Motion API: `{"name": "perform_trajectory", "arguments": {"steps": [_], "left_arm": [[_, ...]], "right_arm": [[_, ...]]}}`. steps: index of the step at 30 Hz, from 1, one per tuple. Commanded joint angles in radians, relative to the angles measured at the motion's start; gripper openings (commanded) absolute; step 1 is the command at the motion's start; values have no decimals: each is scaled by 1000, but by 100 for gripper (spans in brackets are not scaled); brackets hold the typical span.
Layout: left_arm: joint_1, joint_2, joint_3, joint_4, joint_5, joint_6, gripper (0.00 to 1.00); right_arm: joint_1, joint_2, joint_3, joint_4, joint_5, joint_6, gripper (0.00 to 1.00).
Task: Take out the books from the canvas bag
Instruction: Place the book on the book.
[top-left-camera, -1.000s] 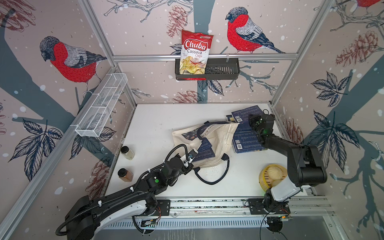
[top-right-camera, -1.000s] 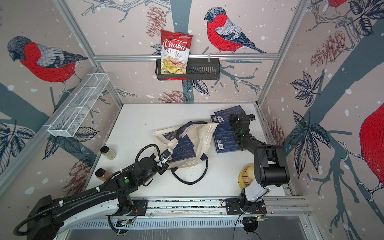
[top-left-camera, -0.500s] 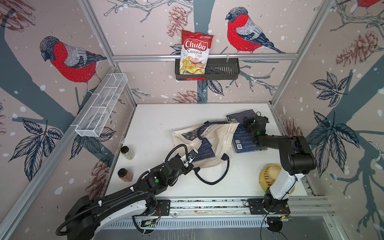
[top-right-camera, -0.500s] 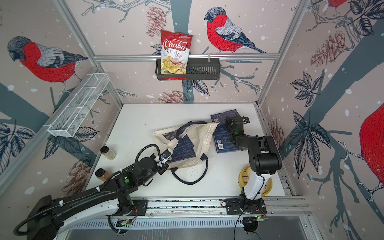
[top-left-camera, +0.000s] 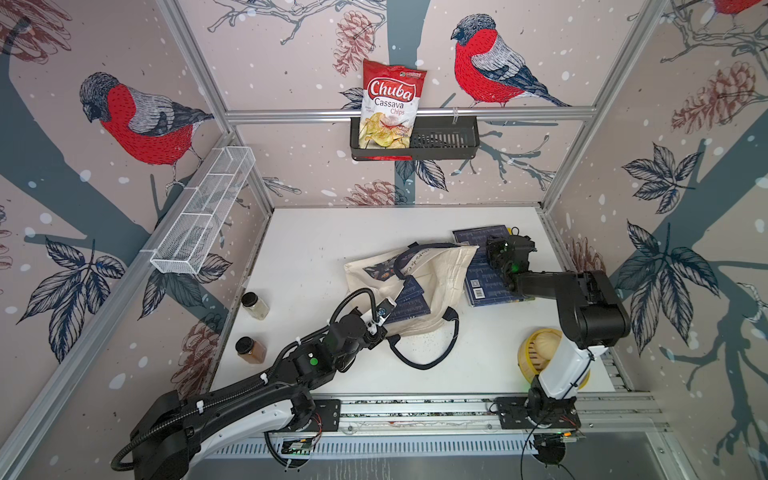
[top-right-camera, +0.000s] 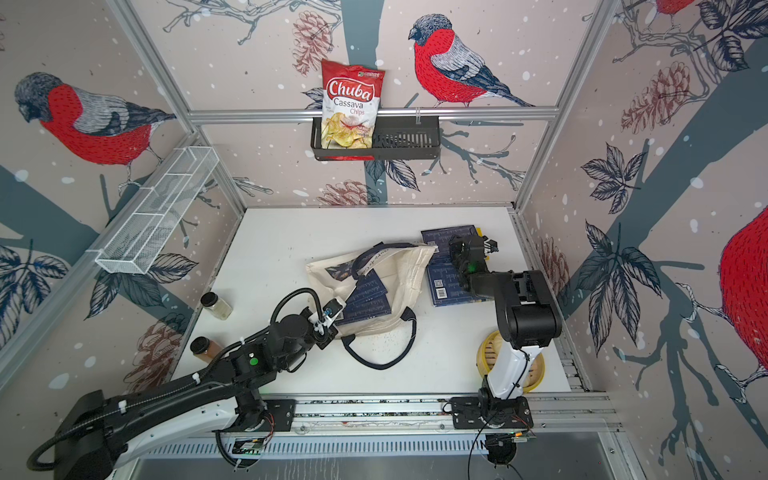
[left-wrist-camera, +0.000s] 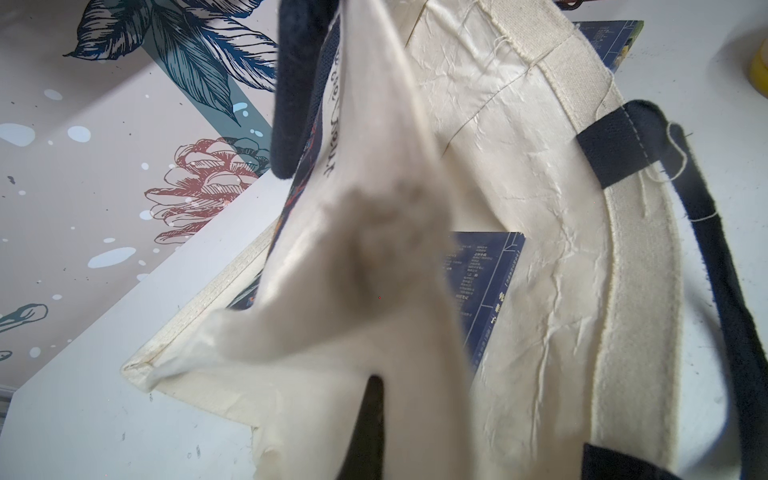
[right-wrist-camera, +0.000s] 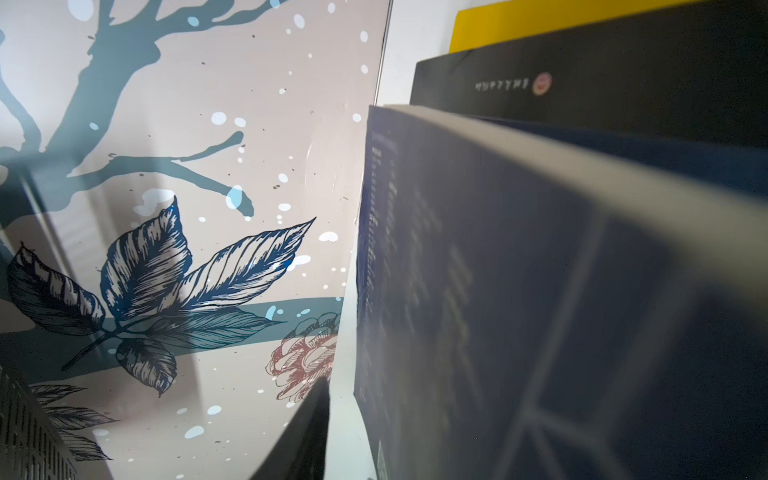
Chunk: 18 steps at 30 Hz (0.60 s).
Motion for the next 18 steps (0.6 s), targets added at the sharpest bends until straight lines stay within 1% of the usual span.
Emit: {"name": "perform_trajectory", "arguments": {"steps": [1,4,11,15,18], "left_arm": [[-1,-1,12,47,17,2,0],[0,-3,12,45,17,1,0],[0,-4,12,44,18,2,0],[0,-5,13,42,21,2,0],[0,-9,13,42,21,1,0]], "right_arm": [[6,-24,-7,-17,-7,17,49],[6,-35,-17,-69,-25,48,53],[9,-121,-81,-105,4,84,61],[3,-134,-68,-140,-37,71,63],[0,-146,-72,-165,-43,72,63]]}}
